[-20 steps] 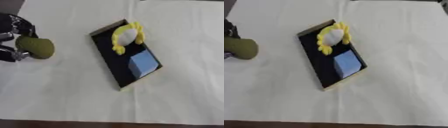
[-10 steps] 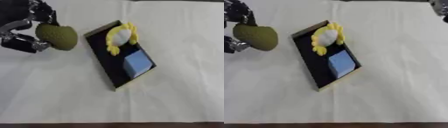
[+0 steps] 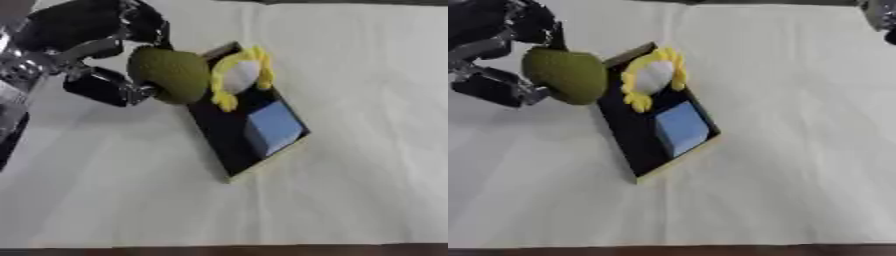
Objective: Pick up objects on the table and place them in the box.
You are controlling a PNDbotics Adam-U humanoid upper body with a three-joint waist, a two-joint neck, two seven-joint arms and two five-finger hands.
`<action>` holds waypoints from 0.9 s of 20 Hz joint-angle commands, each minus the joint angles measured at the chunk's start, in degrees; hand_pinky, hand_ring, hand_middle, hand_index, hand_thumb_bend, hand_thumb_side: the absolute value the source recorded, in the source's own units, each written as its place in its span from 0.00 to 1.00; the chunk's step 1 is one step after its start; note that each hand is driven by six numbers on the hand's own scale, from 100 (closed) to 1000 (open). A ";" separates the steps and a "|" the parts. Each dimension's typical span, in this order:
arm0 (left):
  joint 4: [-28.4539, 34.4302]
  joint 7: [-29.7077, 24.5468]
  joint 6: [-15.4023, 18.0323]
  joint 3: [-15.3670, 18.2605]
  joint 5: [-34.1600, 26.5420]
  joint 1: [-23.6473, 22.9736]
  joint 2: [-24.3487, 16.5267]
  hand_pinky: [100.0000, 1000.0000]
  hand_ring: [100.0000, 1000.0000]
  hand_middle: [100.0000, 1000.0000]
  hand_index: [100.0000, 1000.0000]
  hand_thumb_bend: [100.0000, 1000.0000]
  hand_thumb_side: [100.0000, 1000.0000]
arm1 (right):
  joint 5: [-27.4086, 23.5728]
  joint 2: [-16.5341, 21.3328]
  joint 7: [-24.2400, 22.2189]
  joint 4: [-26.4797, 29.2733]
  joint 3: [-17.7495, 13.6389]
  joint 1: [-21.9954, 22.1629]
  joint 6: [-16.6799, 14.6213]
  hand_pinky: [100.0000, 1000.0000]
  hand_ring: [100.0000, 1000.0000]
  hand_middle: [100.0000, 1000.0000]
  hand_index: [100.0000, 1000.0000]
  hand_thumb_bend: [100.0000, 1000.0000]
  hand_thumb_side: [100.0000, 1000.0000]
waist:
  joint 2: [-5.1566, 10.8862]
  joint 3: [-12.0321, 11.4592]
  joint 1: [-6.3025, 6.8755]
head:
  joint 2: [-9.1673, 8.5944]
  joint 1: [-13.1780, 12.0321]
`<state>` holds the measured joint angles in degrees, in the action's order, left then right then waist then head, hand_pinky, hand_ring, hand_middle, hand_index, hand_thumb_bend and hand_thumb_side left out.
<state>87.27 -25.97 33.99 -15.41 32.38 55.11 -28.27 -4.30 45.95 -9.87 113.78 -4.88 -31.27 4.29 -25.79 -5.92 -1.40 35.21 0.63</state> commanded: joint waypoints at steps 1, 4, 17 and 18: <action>-2.32 -0.99 0.31 0.45 0.97 2.21 2.07 0.59 0.48 0.38 0.58 0.00 0.22 | -0.47 0.69 -0.18 0.81 -0.63 -0.71 0.21 0.87 0.75 0.55 0.73 0.00 0.36 | 1.79 0.06 0.10 | -0.54 -0.28; -5.13 -1.77 0.39 0.90 2.46 3.06 4.77 0.59 0.48 0.38 0.58 0.00 0.22 | -0.54 0.42 -0.31 0.81 -0.62 -0.73 0.34 0.87 0.75 0.55 0.72 0.00 0.36 | 1.75 0.19 0.04 | -0.49 -0.55; -9.95 -4.50 1.22 1.93 9.76 3.12 9.18 0.86 0.81 0.73 0.89 0.00 0.17 | -0.85 -0.42 -0.22 0.81 -1.21 -0.41 0.58 0.87 0.75 0.54 0.72 0.00 0.38 | 1.77 0.16 -0.16 | -0.65 -0.67; -9.81 -4.99 1.05 2.04 9.92 2.98 9.06 0.90 0.84 0.76 0.91 0.00 0.33 | -0.86 -0.44 -0.16 0.81 -1.28 -0.36 0.57 0.87 0.75 0.54 0.72 0.00 0.37 | 1.80 0.13 -0.16 | -0.64 -0.56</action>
<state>76.69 -29.41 34.07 -14.25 42.00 57.18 -18.63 -4.67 44.56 -10.24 113.78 -5.27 -31.22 4.80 -25.79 -5.80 -1.52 35.19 0.08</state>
